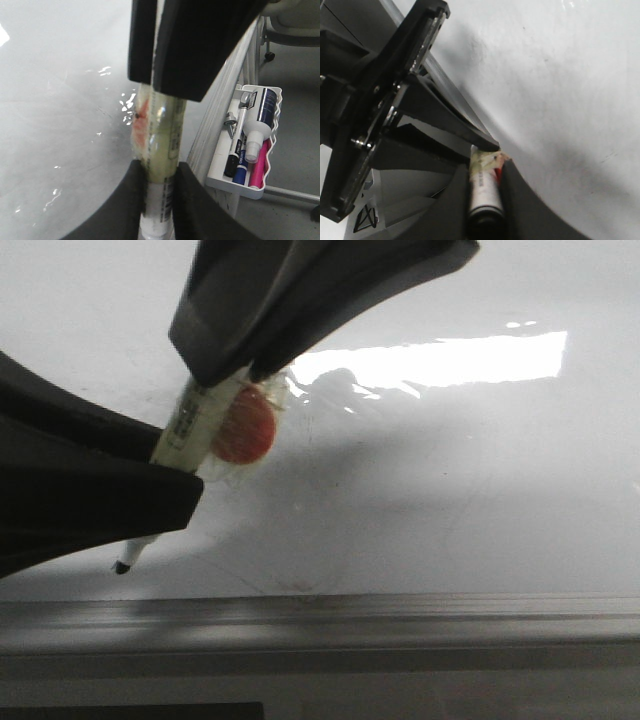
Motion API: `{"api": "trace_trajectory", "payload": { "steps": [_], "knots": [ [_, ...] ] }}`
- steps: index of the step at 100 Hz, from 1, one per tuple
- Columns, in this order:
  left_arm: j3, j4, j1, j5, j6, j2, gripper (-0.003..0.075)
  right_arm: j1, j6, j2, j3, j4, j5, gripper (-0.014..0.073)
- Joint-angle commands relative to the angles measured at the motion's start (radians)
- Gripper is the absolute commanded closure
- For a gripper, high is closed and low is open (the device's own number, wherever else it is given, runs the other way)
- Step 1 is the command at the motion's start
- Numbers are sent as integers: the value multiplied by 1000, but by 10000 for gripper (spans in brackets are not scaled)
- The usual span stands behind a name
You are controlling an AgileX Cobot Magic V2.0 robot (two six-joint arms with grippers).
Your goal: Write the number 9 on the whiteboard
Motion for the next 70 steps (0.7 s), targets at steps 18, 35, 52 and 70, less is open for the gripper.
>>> {"api": "trace_trajectory", "payload": {
  "steps": [18,35,52,70],
  "knots": [
    [-32,-60,-7,-49,-15,-33,423,-3,-12,-22,-32,-35,-51,657],
    [-32,-222,-7,55,-15,-191,419,-49,5,-78,-52,-42,-52,657],
    [-32,-240,48,63,-15,-347,418,-155,21,-110,-135,-42,-26,657],
    [-32,-277,111,75,-15,-392,419,-243,28,-90,-218,-50,36,657]
  ]
}}
